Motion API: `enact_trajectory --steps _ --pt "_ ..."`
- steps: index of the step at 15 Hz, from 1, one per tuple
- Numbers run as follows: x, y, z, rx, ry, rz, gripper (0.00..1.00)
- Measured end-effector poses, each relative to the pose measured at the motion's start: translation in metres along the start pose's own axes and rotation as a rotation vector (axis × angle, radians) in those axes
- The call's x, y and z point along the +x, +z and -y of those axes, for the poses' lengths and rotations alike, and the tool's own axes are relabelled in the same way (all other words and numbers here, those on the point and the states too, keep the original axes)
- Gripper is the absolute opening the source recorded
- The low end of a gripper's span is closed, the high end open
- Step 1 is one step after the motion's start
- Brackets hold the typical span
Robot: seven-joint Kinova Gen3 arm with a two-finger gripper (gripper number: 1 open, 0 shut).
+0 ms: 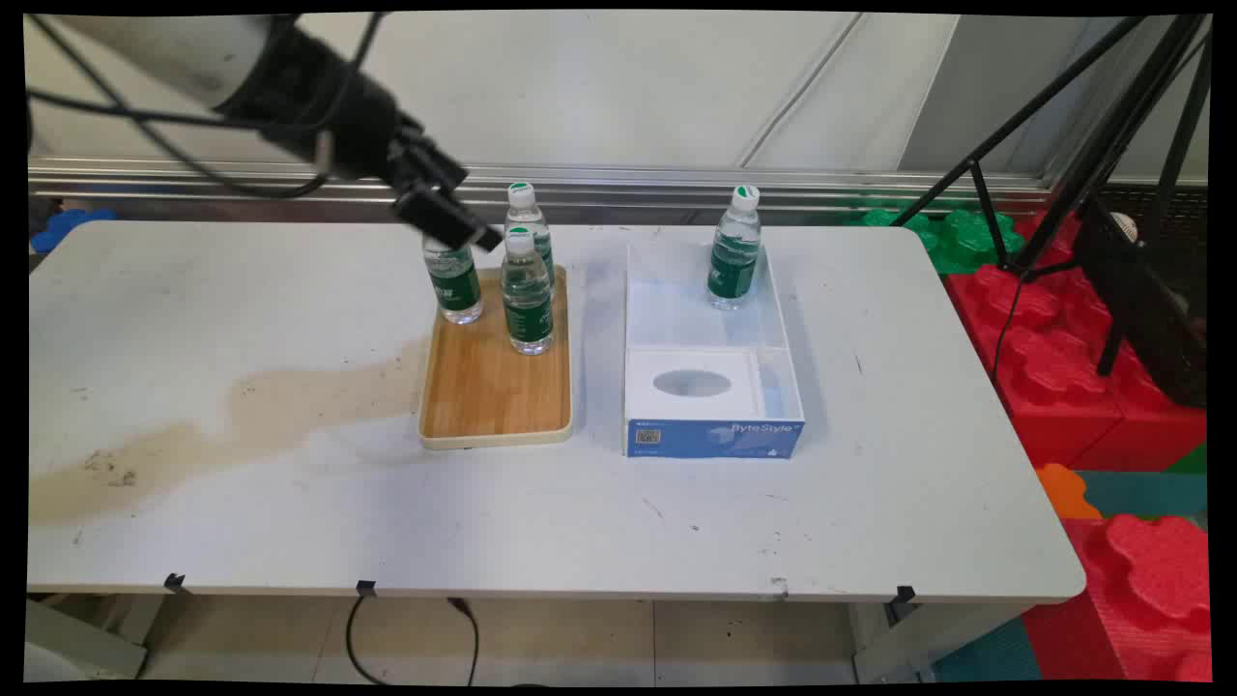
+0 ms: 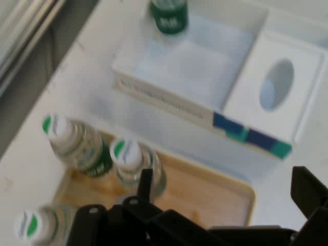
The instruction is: Pick up the green bottle from the white box
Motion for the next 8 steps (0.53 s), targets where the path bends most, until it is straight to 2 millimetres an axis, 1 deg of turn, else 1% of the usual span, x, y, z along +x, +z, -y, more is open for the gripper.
enact_trajectory --steps 4,5,8 --pt "0.039 0.029 -0.001 0.032 -0.024 -0.021 1.0" --pt "0.044 0.033 -0.002 0.038 -0.03 -0.023 1.0" --pt "0.065 0.057 -0.003 0.059 -0.05 -0.032 1.0"
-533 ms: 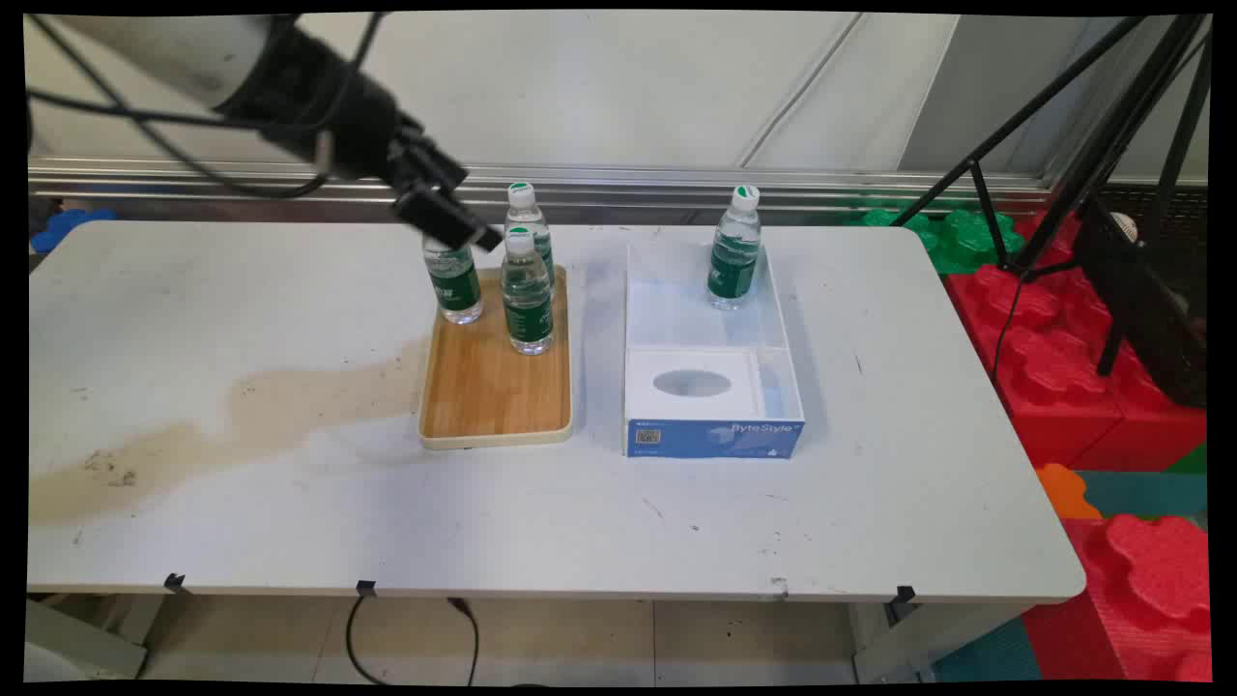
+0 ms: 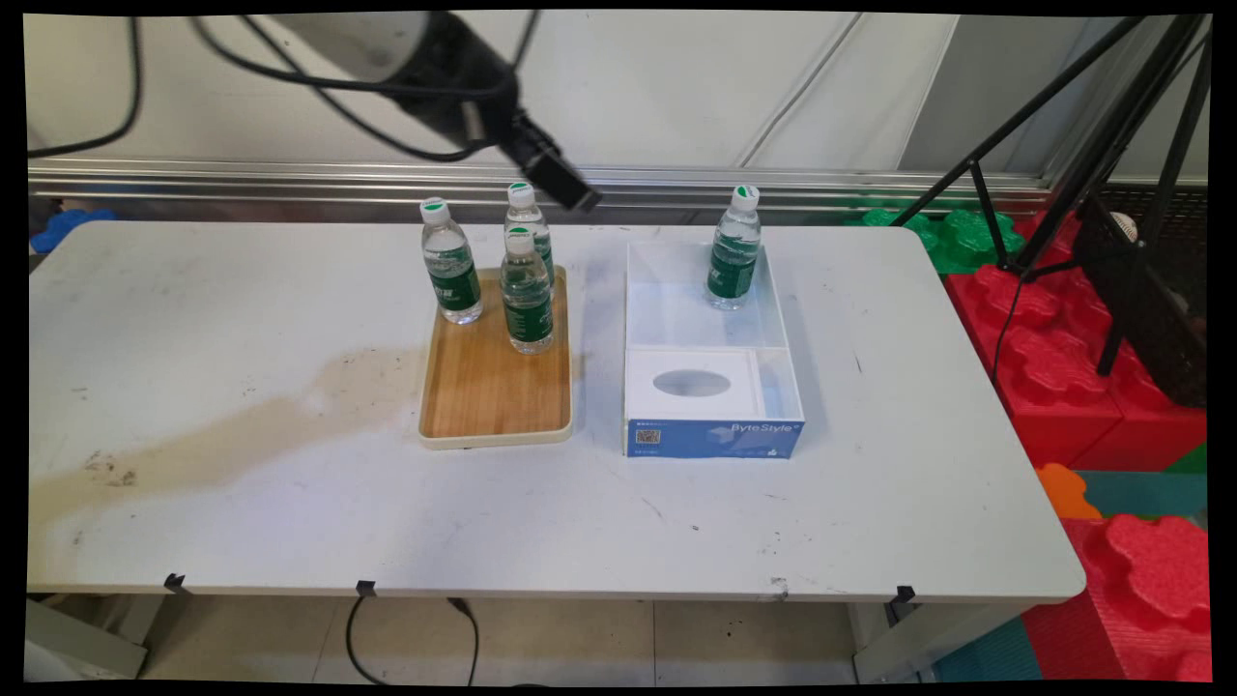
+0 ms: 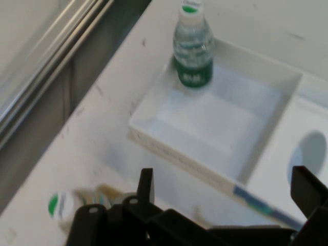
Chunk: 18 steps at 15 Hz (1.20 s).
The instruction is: Pick up the green bottle from the white box
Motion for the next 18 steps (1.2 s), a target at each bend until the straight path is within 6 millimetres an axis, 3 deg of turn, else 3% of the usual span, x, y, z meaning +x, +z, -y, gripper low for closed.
enact_trajectory --steps 6,13,18 --pt "0.042 0.074 -0.008 0.025 -0.012 -0.009 1.0" --pt "0.064 0.143 -0.01 0.027 -0.015 -0.008 1.0" --pt "0.073 0.203 -0.011 0.022 -0.023 0.0 1.0"
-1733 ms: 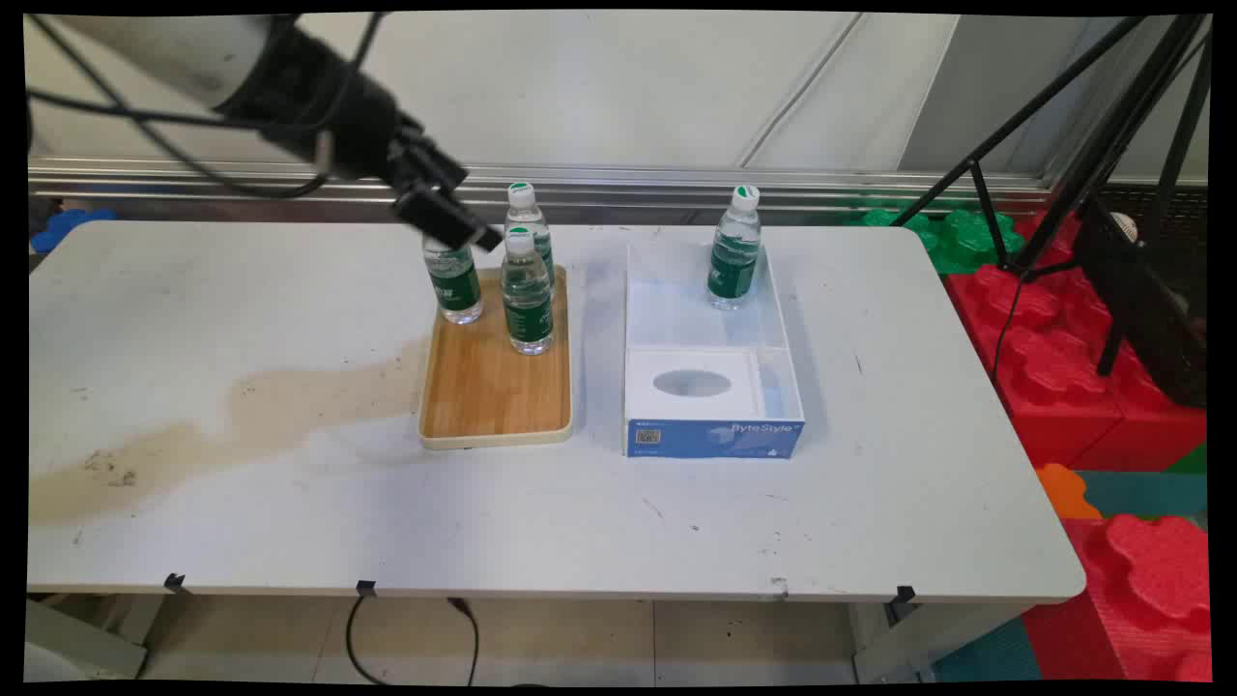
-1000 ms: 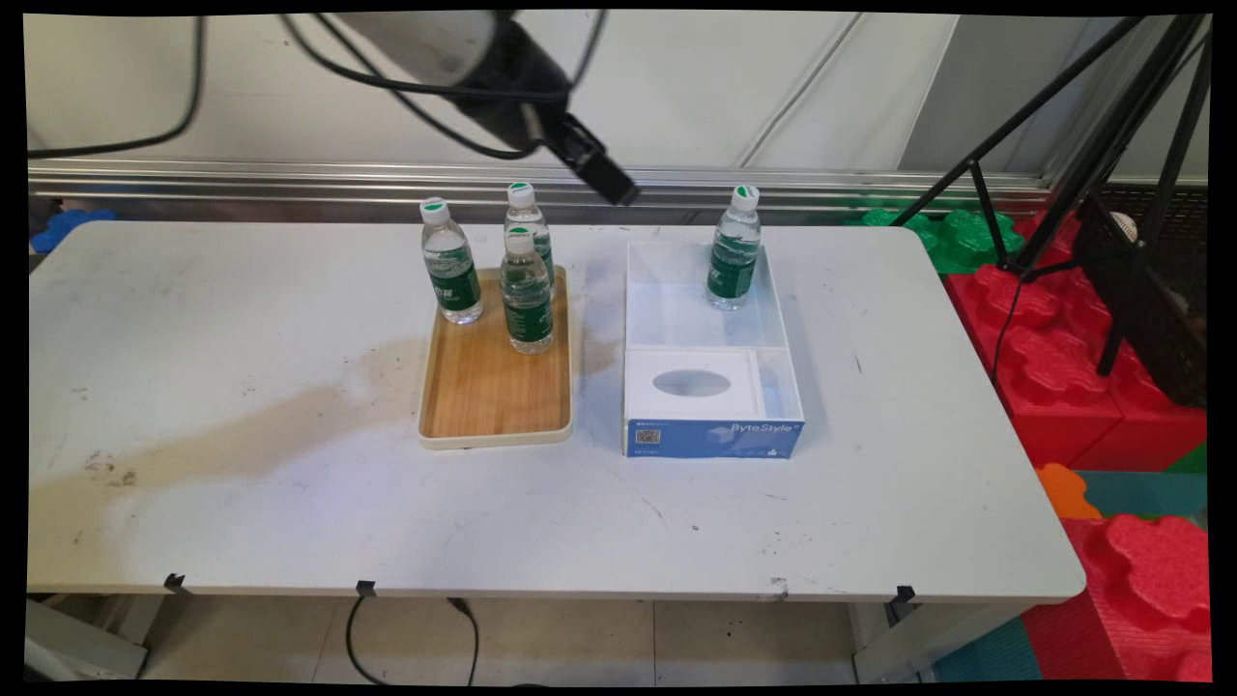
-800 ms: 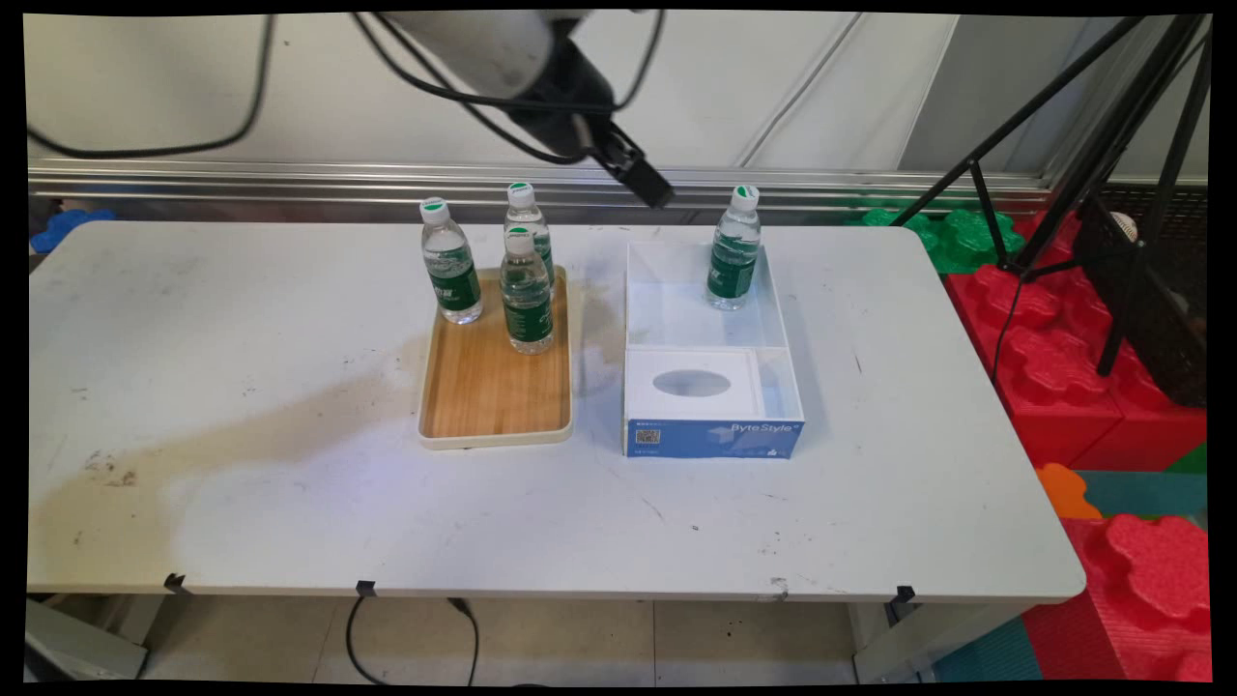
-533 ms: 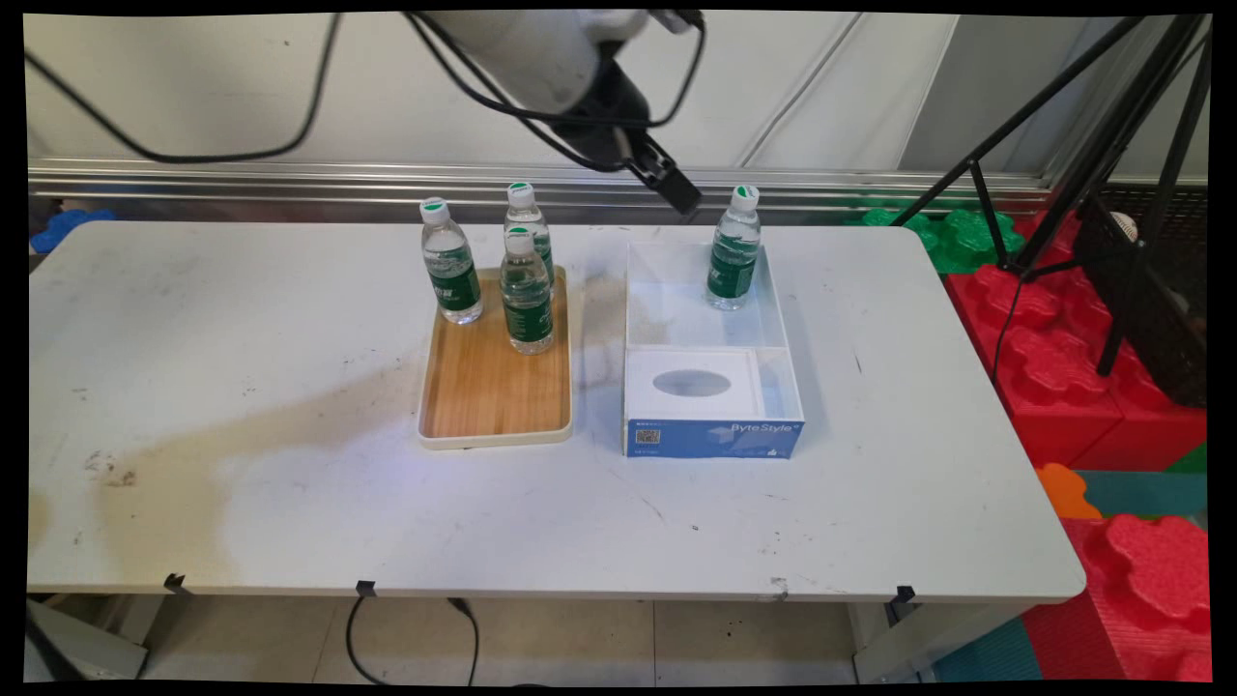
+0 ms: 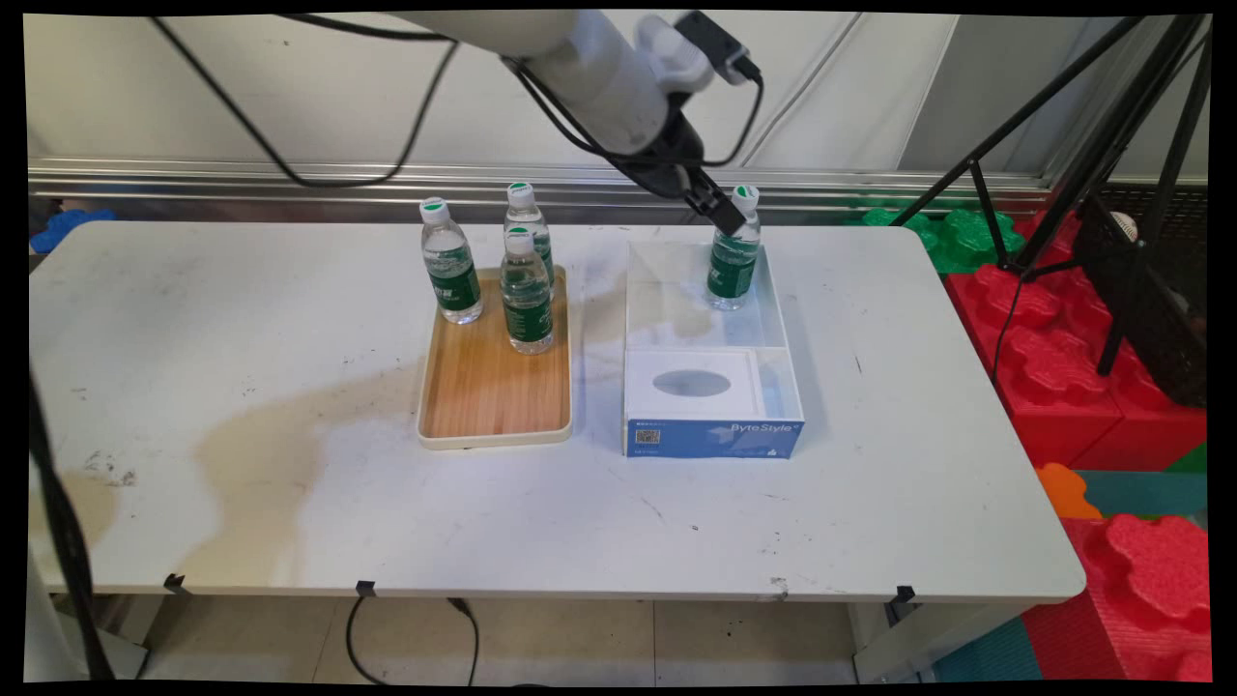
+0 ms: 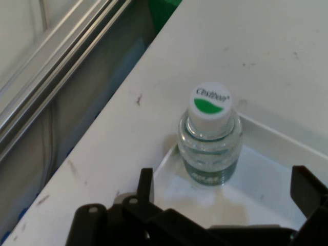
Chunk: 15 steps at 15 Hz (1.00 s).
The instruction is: Pick up the green bottle from the white box
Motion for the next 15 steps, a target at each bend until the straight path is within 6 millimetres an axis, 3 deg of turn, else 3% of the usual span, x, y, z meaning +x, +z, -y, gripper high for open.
enact_trajectory --steps 6,13,14,15 --pt "0.006 0.063 -0.003 -0.013 -0.009 0.007 1.0" --pt "0.01 0.111 -0.005 -0.031 -0.023 0.005 1.0" --pt "0.011 0.113 -0.005 -0.031 -0.025 0.003 0.0" --pt "0.011 0.117 -0.006 -0.03 -0.028 0.001 0.0"
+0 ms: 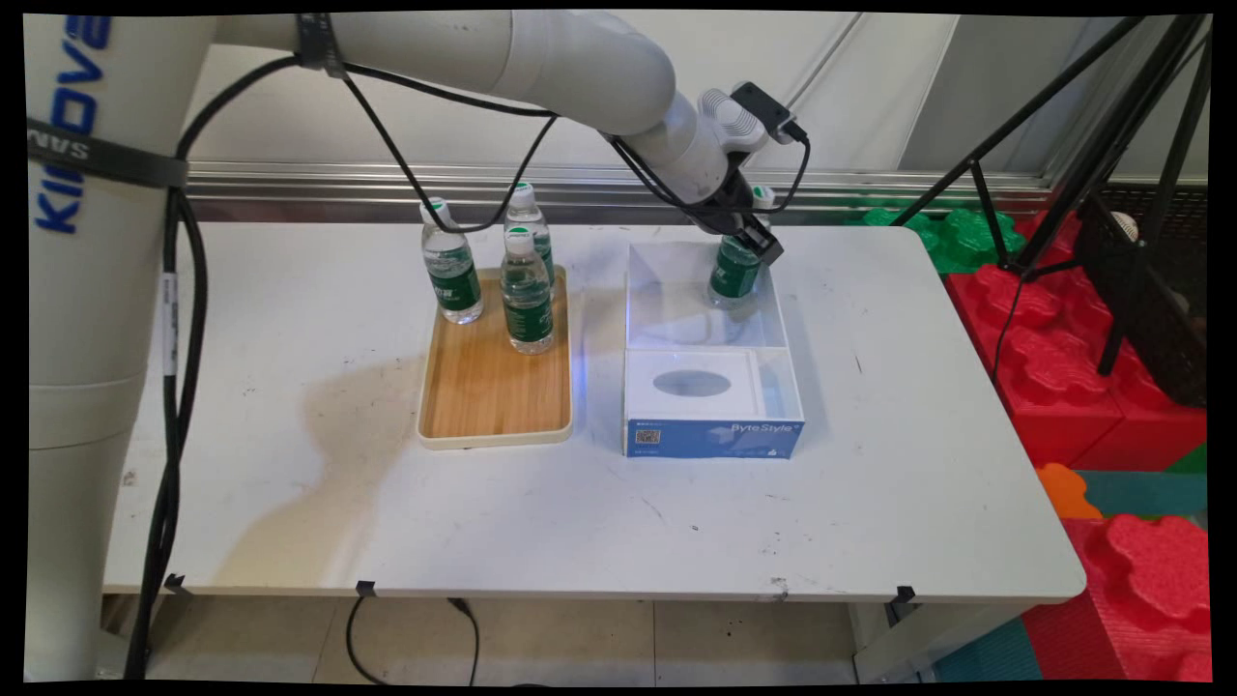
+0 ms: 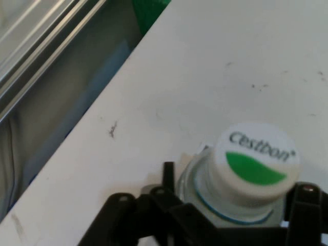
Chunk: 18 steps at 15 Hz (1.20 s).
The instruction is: Pick up the green bottle from the white box, then place the picked object on the tray
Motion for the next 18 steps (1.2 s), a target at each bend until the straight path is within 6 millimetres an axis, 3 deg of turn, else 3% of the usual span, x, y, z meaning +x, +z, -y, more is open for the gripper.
enact_trajectory --steps 4,8,18 --pt "0.002 0.002 -0.001 0.012 -0.014 -0.015 0.0" --pt "0.003 -0.012 -0.003 0.029 -0.027 -0.032 0.0" --pt "0.008 -0.105 -0.01 0.065 -0.019 -0.091 0.0"
